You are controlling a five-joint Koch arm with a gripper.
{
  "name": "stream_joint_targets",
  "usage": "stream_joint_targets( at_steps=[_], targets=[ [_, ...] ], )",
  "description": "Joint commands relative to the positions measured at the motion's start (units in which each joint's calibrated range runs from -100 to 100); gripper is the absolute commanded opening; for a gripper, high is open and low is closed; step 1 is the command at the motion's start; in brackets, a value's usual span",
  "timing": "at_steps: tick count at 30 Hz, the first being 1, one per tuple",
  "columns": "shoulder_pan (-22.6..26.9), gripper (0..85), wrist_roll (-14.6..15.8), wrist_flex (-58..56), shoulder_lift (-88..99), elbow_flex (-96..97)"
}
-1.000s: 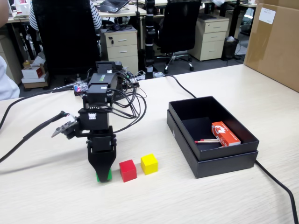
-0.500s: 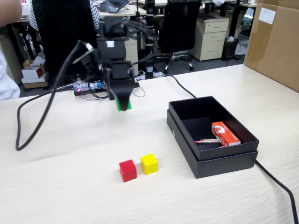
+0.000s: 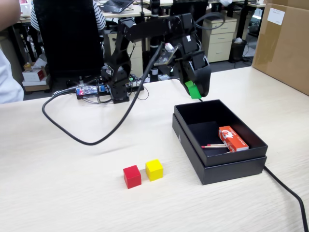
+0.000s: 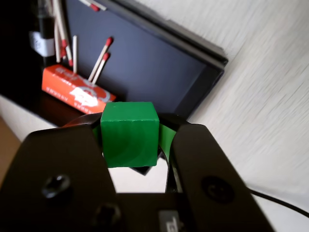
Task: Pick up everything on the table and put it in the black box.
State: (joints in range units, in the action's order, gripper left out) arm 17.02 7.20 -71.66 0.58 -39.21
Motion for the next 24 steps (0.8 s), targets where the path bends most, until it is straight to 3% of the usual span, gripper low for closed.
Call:
stream_joint_targets(
  at_steps=[1, 12, 14, 17, 24],
  targets=[
    [0.44, 0.9, 0.05, 1.64, -6.26, -8.84],
    [0.34, 1.2, 1.51, 1.55, -25.20, -9.21],
    [0.34, 11.4, 1.51, 1.55, -26.00, -8.30],
    [0.34, 16.8, 1.56, 1.47, -26.57, -7.12],
    [0.39, 45.7, 1.27, 1.47, -23.82, -6.03]
  ],
)
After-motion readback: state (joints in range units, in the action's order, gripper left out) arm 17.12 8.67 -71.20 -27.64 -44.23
